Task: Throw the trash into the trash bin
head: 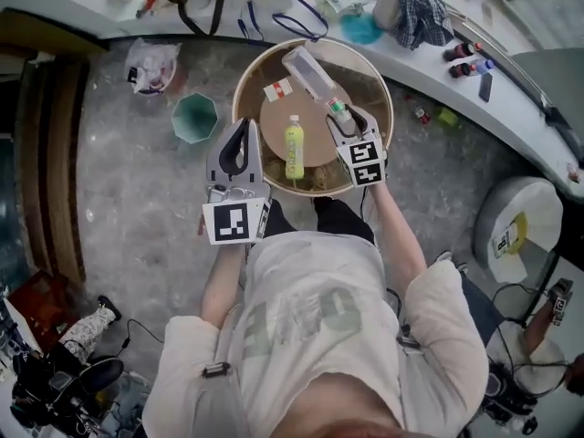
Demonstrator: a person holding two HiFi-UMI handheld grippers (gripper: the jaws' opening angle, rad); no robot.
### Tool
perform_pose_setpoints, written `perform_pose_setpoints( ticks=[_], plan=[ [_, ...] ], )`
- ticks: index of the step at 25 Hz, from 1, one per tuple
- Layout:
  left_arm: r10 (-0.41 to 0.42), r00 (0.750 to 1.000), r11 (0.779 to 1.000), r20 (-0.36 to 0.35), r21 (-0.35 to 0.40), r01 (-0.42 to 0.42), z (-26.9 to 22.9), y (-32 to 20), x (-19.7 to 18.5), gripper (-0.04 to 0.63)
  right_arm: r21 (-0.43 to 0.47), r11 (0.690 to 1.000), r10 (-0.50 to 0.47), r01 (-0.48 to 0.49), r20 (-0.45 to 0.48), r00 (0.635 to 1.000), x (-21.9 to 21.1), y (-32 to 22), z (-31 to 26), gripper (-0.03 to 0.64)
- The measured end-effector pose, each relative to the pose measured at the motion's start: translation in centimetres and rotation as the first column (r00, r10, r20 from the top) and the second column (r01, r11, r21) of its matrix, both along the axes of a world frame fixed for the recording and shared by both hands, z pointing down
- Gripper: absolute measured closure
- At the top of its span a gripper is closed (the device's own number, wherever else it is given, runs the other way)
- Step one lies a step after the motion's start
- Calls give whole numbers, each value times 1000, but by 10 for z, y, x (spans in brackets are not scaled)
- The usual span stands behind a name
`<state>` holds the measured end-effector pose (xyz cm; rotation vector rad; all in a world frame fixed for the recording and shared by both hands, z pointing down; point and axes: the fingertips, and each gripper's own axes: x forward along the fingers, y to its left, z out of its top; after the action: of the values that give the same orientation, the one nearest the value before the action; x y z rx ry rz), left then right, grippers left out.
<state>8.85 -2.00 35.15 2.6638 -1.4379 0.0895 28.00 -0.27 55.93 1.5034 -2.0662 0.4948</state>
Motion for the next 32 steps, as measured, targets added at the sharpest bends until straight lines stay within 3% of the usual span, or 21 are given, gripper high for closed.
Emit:
perform_pose_setpoints(
  ticks=[4, 9, 14, 18, 26, 32],
  plan=[
    [-109, 994, 993, -21, 33, 110, -20, -9, -36, 583, 83, 996, -39, 36, 42, 998, -31, -20, -44, 414],
    [-240, 969, 967, -64, 75, 245, -40, -17, -75, 583, 120, 987, -116, 107, 72, 991, -69, -38, -69, 414],
    [-316, 948, 946, -40, 55, 318, -31, -15, -104, 583, 105, 967, -241, 233, 82, 967, -123, -62, -66, 414],
    [-411, 911, 911, -20, 23, 411, -9, -10, -154, 583, 31, 938, -346, 345, 75, 935, -184, -87, -37, 414],
    [-616, 788, 787, -20, -59, 614, 62, 4, -274, 583, -213, 797, -584, 565, -34, 811, -322, -132, 87, 414],
    [-750, 661, 657, -18, -127, 743, 122, 43, -320, 583, -357, 626, -759, 693, -74, 647, -399, -121, 180, 414]
  ],
)
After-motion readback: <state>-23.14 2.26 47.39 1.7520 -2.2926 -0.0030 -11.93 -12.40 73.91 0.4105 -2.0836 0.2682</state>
